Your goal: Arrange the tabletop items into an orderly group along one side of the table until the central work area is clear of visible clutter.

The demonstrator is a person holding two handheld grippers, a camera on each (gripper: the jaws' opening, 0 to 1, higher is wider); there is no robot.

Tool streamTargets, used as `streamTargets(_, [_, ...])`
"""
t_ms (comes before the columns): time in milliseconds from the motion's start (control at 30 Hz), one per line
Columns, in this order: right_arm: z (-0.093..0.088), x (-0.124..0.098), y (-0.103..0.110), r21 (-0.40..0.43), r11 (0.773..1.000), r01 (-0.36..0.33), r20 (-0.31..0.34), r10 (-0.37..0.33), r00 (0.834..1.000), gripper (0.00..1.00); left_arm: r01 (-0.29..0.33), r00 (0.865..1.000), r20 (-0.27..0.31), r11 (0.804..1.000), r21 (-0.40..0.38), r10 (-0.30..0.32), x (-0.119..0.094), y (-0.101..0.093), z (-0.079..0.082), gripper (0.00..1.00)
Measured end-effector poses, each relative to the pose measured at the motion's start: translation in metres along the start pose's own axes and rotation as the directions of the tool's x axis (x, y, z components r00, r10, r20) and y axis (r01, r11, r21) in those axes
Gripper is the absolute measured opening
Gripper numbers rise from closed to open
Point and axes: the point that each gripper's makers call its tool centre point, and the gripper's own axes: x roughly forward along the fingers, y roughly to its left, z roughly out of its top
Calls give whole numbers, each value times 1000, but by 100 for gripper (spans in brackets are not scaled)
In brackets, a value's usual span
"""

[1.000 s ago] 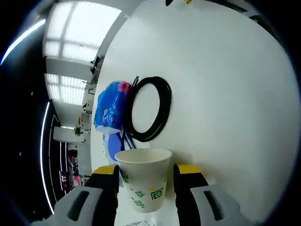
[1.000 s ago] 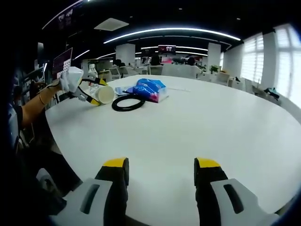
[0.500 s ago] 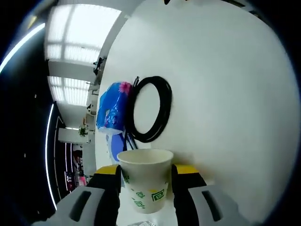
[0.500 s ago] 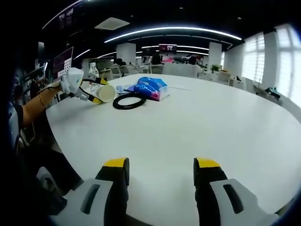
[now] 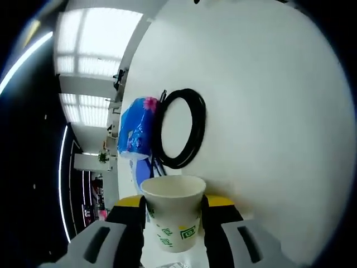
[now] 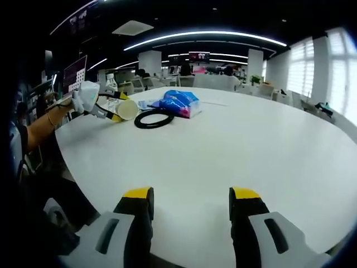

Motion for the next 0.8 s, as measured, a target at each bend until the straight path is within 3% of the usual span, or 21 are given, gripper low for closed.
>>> streamTargets(233, [-1, 2, 3, -4, 1000, -8, -5, 8, 1000, 52, -24, 1000, -10, 1000, -10, 24, 0, 3, -6, 38])
streamTargets(433, [-1, 3, 4, -6, 1000, -11, -11, 11, 1000, 52, -103, 993, 39, 983, -152, 110, -6, 21, -3, 38])
streamTargets(667, [3, 5, 7, -15, 1000, -17, -10, 16, 1000, 52, -126, 990, 46, 976, -176, 136, -8, 25, -4, 38])
streamTargets(733, [4, 5, 8, -18, 1000, -17, -9, 17, 1000, 52, -150, 985, 55, 968, -202, 164, -8, 29, -3, 38])
streamTargets(800, [6, 6, 9, -20, 1000, -23, -5, 23, 1000, 52, -181, 976, 69, 945, -272, 207, -12, 35, -2, 38])
